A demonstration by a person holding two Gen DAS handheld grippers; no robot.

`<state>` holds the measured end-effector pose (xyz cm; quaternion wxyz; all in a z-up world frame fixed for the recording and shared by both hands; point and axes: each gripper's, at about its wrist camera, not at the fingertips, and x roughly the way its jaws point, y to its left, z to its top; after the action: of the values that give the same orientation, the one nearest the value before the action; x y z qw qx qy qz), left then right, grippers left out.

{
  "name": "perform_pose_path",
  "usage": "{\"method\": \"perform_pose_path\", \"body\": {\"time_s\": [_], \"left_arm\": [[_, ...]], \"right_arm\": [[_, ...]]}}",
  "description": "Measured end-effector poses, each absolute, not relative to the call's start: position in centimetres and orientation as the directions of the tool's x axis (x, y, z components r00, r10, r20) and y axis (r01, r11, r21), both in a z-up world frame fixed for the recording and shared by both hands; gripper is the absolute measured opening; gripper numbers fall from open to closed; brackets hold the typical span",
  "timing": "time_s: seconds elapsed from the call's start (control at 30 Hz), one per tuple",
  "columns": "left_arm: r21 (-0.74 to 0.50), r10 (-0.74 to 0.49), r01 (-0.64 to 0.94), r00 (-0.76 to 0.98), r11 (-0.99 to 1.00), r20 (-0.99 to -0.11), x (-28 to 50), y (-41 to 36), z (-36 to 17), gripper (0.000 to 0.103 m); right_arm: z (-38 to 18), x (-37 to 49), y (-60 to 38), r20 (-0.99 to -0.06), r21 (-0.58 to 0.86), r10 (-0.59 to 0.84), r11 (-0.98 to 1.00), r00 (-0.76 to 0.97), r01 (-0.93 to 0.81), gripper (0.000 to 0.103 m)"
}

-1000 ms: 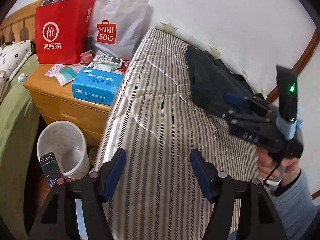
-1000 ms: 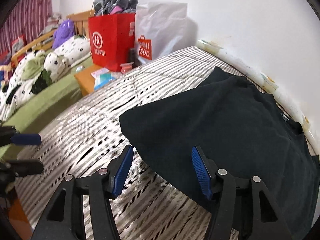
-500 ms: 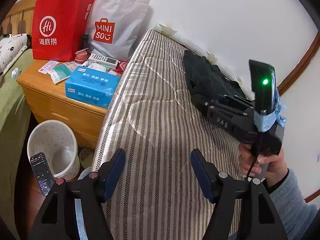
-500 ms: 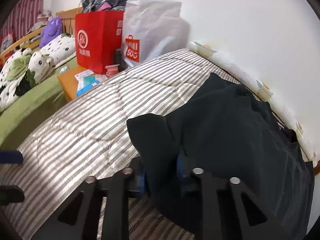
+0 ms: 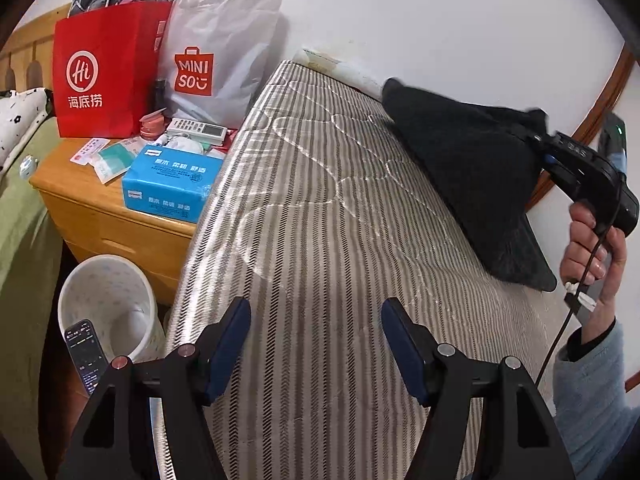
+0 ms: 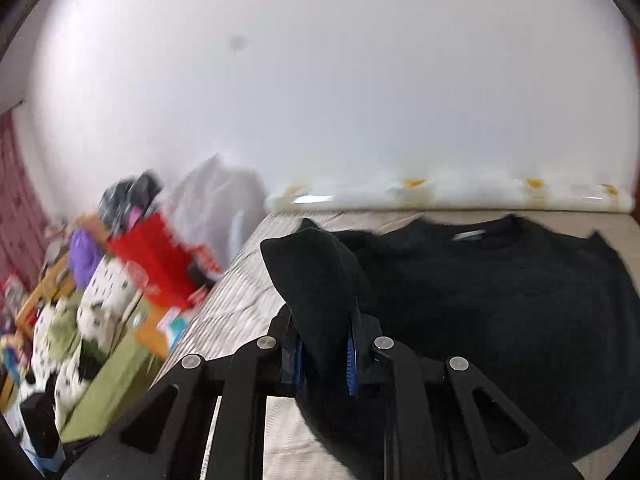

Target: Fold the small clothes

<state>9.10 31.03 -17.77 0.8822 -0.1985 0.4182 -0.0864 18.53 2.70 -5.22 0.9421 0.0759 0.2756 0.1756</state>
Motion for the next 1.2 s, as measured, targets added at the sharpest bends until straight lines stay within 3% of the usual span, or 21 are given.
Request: {"method": "perform_pose_path", "body": {"time_s": [0.27,0.53,0.73,0.87,1.2], "left_arm": [[-0.421,-0.336,0.01,0.622,0.907,-0.708,9.6,29.1,-17.5,0.065],[-0.402,-0.334,0.027,0.606,0.915,-0.722,9.8,27.1,-16.9,0.065],[-0.383,-0.336,0.052,0.596,0.922,-0.729,10.6,24.6,-16.1,0.065],[-0.375,-0.352,0.089,0.587,0.923,-0.729,11.5,22.0,-15.5,0.065],[-0.387,-0.446,0.224,0.51,0.895,-0.736,15.1,12.9,-15.5,0.066]], "right_arm": [[-6.5,16.8,-8.2,-0.438,0.415,0.306,0.903,0.845,-0.111,0.015],[-12.2,17.2,-14.2,-0.563,0.495,0.263,0.866,0.783,0.065,0.017],[-12.9,15.5,-15.4,-0.588,0.445,0.239,0.893,0.773,0.063,0.031],[-12.9,15.2,-16.4,-0.572,0.457,0.292,0.89,0.766,0.002,0.049],[-14.1,18.7,-16.5,-0.531,0.563,0.448,0.821,0.72,-0.096,0.062]]}}
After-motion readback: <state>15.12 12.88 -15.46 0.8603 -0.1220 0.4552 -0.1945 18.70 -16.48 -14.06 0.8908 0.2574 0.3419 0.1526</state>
